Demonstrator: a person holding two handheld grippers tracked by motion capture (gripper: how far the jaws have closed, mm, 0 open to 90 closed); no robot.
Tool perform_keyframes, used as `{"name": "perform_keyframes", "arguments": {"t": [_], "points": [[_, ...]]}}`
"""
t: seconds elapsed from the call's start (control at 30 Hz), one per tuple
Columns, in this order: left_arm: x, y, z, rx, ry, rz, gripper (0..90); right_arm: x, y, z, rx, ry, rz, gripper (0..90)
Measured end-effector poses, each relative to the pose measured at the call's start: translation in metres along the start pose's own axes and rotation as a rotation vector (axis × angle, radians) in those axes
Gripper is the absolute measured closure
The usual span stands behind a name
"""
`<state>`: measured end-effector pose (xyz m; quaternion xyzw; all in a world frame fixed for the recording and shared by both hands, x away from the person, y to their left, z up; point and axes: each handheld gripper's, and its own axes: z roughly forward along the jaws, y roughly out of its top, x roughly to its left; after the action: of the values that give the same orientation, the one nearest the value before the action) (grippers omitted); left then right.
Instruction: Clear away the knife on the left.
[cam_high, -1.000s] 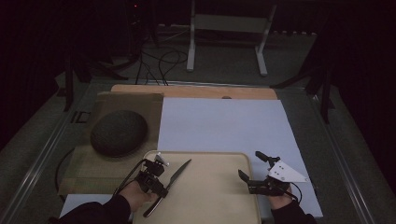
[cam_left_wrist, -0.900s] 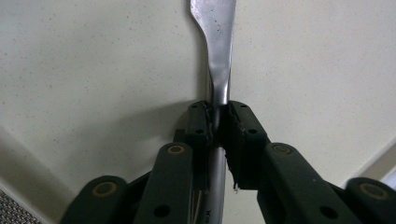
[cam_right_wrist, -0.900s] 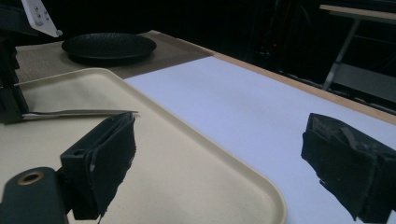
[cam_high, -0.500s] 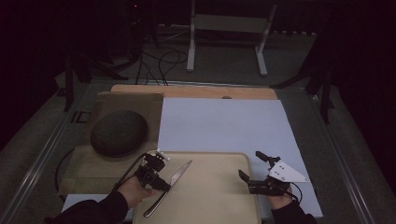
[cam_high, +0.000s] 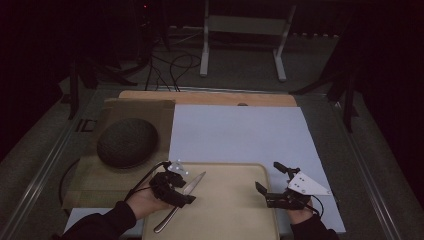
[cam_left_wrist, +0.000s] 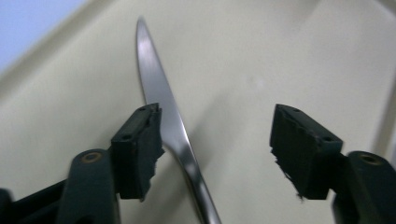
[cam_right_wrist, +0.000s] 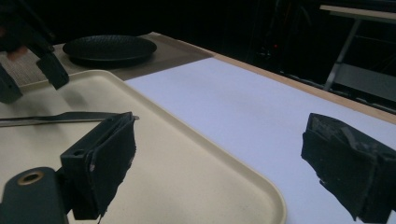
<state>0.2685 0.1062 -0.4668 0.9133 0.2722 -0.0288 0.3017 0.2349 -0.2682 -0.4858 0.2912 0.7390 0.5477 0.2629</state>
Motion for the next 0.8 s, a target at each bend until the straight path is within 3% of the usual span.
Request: {"name": "perform_keyframes", "arguments": {"t": [0.03,0.1,0.2,0.27,0.37,0.4,0.47,0.5,0.63,0.8], "points": [[0.000,0.000,0.000,0.000,0.000,0.000,43.6,0.000,0.000,0.000,0.000,0.000,0.000,9.6],[-0.002,0.002,0.011,-0.036,-0.034,0.052,46.9,0.000,0.000,0.000,-0.002,0.000,-0.001,9.7],[-0.003,0.004,0.017,-0.040,-0.026,0.083,51.7,0.000,0.000,0.000,-0.001,0.000,0.002,9.7],[-0.005,0.009,0.027,-0.053,-0.021,0.140,55.3,0.000,0.000,0.001,-0.003,0.001,0.002,9.7],[-0.005,0.013,0.033,-0.063,-0.023,0.159,63.4,0.000,0.000,0.001,-0.001,0.002,0.003,9.6],[-0.005,0.013,0.033,-0.063,-0.023,0.159,67.9,0.000,0.000,0.001,-0.001,0.002,0.003,9.6],[-0.004,0.014,0.037,-0.064,-0.024,0.158,68.3,0.000,-0.001,0.001,-0.002,0.004,0.003,9.6],[-0.003,0.015,0.038,-0.063,-0.022,0.165,73.6,0.000,-0.001,0.001,-0.003,0.004,0.004,9.6],[0.004,0.016,0.041,-0.055,0.036,0.161,87.9,0.000,-0.001,0.001,-0.001,0.009,0.005,9.6],[0.011,0.017,0.048,-0.034,0.065,0.142,89.9,0.001,-0.001,0.002,0.003,0.008,0.007,9.6]]}}
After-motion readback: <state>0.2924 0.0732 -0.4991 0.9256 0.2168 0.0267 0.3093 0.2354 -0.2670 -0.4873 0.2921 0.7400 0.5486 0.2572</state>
